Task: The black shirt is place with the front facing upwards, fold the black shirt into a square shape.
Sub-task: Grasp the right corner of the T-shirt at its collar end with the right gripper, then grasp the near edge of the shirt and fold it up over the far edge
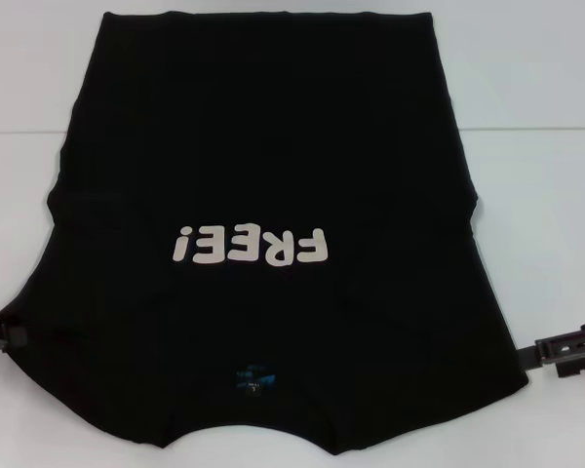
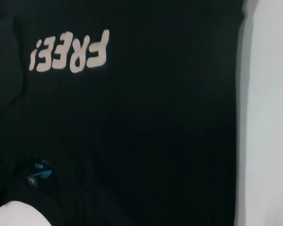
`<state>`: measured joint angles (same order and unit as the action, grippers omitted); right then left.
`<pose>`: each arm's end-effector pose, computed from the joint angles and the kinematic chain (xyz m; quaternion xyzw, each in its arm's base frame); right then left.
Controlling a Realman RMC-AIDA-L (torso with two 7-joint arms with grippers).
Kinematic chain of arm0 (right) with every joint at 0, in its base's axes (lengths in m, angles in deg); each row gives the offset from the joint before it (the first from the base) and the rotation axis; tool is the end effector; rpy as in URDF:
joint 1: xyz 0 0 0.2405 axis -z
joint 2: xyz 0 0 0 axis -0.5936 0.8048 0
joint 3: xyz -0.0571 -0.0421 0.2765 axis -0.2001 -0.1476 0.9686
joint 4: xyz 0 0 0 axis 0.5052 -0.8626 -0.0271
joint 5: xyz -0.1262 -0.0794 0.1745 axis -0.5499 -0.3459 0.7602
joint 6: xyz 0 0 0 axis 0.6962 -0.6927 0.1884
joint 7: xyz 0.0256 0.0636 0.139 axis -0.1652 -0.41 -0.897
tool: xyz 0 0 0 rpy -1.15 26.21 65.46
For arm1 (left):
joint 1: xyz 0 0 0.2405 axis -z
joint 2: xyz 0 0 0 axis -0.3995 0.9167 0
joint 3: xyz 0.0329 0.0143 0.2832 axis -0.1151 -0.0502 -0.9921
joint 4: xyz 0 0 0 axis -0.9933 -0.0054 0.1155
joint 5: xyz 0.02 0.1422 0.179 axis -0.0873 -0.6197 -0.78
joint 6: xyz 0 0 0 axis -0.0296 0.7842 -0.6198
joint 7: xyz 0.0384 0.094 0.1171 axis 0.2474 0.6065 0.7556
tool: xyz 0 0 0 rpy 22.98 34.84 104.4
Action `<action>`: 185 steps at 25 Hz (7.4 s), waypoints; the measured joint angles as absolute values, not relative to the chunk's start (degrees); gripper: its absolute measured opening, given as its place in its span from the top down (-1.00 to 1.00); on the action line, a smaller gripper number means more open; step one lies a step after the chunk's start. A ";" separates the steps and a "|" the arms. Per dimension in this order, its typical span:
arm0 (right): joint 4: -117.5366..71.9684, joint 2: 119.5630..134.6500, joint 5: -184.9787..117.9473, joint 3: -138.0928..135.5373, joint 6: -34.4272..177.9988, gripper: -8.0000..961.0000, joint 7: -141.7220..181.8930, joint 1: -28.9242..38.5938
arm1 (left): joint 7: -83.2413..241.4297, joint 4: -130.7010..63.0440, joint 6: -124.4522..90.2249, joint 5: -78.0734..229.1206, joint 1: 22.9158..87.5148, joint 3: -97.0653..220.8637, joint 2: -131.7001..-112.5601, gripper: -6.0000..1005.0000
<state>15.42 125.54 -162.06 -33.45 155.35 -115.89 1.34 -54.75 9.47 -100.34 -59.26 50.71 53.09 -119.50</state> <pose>0.3414 0.3717 0.0323 -0.7739 0.6275 0.0119 0.0853 -0.4127 0.3232 0.0792 -0.6692 -0.7027 -0.1547 0.1859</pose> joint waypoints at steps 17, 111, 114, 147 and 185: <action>13.88 127.73 -162.16 -36.81 151.88 -0.84 -115.90 0.72 | -54.62 9.38 -100.28 -59.03 51.05 53.14 -119.51 0.95; 10.99 125.24 -163.20 -33.64 155.36 0.98 -111.70 -2.83 | -54.44 8.88 -103.66 -56.72 50.62 54.53 -119.18 0.95; 11.00 124.96 -162.77 -31.98 156.90 0.98 -110.42 -2.71 | -54.42 9.10 -104.72 -56.76 50.26 54.72 -119.15 0.95; 10.59 123.48 -165.39 -30.96 172.77 0.98 -96.65 2.67 | -50.40 8.96 -125.86 -68.75 48.25 54.41 -119.08 0.95; -3.61 132.21 -123.99 -10.81 135.51 0.88 -84.58 2.30 | -33.57 -10.26 -81.00 -22.61 55.05 63.20 -123.13 0.95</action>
